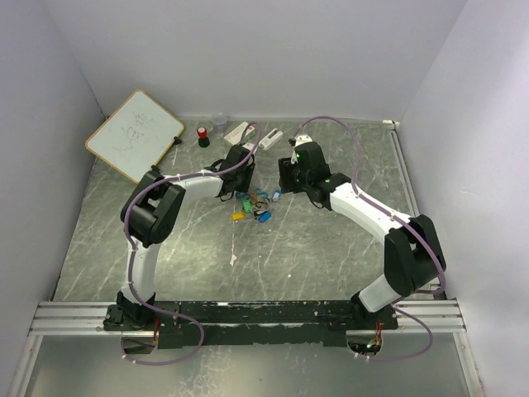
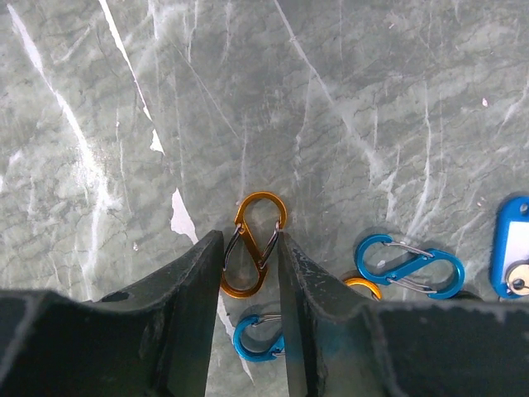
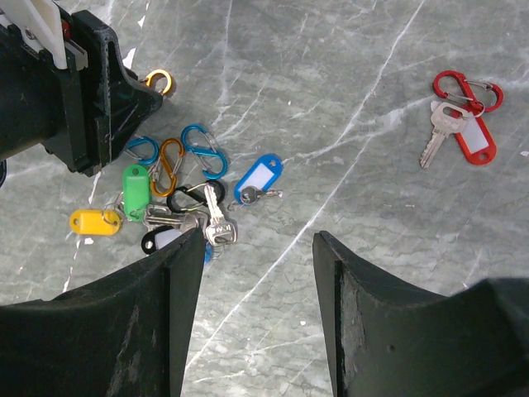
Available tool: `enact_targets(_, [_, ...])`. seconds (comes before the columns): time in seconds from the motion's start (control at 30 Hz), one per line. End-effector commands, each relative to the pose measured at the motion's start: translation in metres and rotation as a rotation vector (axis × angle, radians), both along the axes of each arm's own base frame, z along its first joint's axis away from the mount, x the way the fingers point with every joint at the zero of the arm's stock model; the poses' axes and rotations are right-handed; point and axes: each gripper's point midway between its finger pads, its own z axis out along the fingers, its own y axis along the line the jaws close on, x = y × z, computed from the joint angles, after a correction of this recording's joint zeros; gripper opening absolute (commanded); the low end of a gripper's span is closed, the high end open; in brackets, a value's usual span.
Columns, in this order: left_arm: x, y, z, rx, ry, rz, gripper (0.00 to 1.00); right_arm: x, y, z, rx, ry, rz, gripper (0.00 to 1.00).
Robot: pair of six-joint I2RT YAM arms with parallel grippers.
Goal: Put the keys on the keyring
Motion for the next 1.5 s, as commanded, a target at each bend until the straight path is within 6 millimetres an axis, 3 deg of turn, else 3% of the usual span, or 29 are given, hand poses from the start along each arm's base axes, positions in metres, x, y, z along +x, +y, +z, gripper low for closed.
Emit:
enact_targets(0.0, [-0.015,-0.003,-0.018,0.019,0.048,-0.014,0.42,-0.001,-0.003,0.007,0.012,-0.017,-0.009,0.56])
enact_targets(0.43, [-0.017,0.001,-0.018,0.023,0.049,-0.002,0.32,0.000,-0.002,0.007,0.010,-0.017,-0.008,0.56])
enact_targets(0.63, [-0.017,0.001,-0.016,0.029,0.048,-0.005,0.07,0.001,-0.002,0.007,0.008,-0.016,-0.005,0.56])
enact_targets(0.93, [-0.015,0.003,-0.009,0.033,0.036,0.006,0.07,0.000,-0.001,-0.002,-0.001,0.002,0.005,0.56])
enact_targets(1.03, [-0.014,0.006,0.004,0.037,0.025,0.025,0.07,-0.001,0.000,-0.012,-0.012,0.027,0.012,0.56])
enact_targets(1.33, [-0.016,0.010,0.069,-0.013,-0.020,0.063,0.07,-0.006,0.008,-0.048,-0.025,0.138,0.046,0.53])
enact_targets(1.47, [-0.022,0.011,0.084,-0.046,-0.031,0.064,0.07,-0.006,0.012,-0.058,-0.017,0.165,0.055,0.53])
